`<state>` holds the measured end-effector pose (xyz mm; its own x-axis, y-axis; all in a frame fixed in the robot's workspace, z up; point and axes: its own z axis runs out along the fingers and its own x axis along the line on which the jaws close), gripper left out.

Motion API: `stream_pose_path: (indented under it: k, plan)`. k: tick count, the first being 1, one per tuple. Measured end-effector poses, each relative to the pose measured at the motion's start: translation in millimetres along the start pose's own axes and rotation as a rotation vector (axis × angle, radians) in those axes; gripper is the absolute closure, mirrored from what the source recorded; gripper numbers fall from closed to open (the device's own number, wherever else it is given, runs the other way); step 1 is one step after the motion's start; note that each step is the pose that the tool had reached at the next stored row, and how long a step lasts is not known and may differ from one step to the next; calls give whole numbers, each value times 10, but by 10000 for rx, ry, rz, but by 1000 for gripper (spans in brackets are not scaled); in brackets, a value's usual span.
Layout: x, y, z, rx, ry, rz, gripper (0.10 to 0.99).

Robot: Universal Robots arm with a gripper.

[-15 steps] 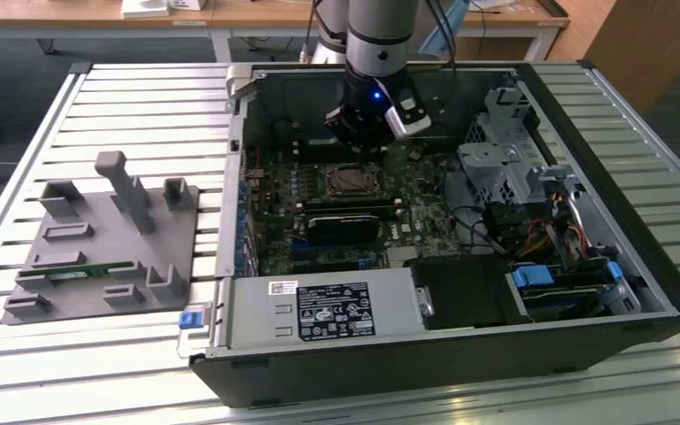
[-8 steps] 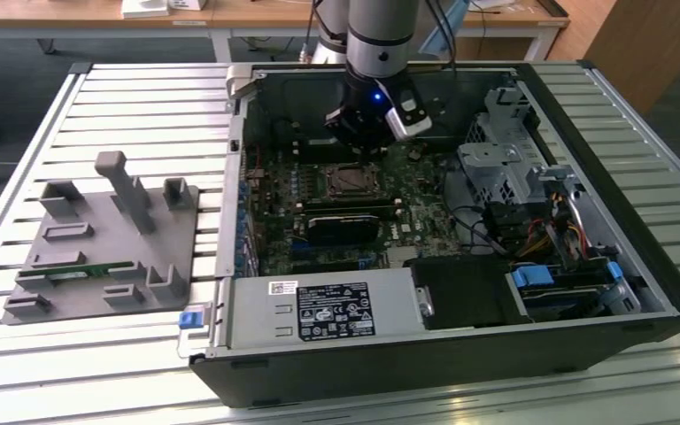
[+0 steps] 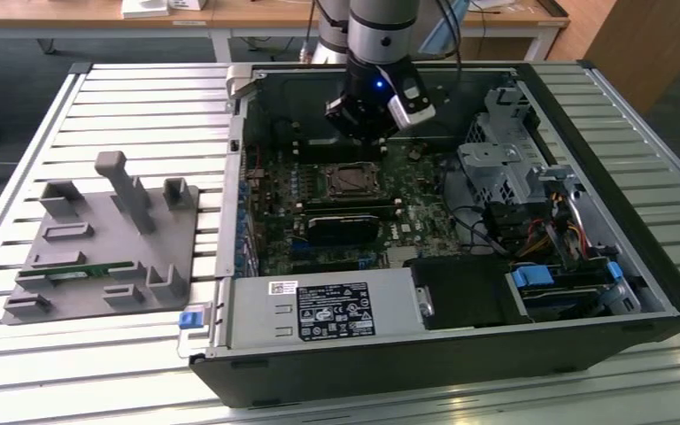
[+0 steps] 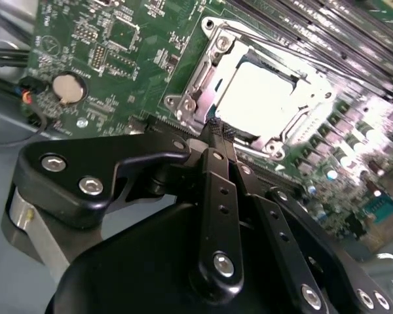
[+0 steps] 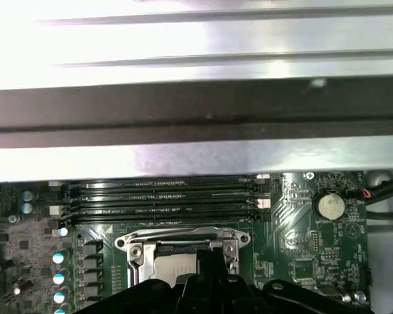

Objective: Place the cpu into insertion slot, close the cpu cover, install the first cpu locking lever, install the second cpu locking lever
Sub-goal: 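Install the second cpu locking lever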

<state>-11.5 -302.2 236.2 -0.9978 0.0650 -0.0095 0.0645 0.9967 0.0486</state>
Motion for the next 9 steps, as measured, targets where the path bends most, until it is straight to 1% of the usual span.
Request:
stream_pose_path:
  k: [2, 4, 7, 9]
  plan:
    - [-1, 4, -78, -1, 0, 0, 980]
    - [-1, 5, -129, 2, 1, -1, 980]
    - [-3, -16, -141, 1, 0, -2, 980]
    - [-6, -65, -144, 3, 0, 0, 980]
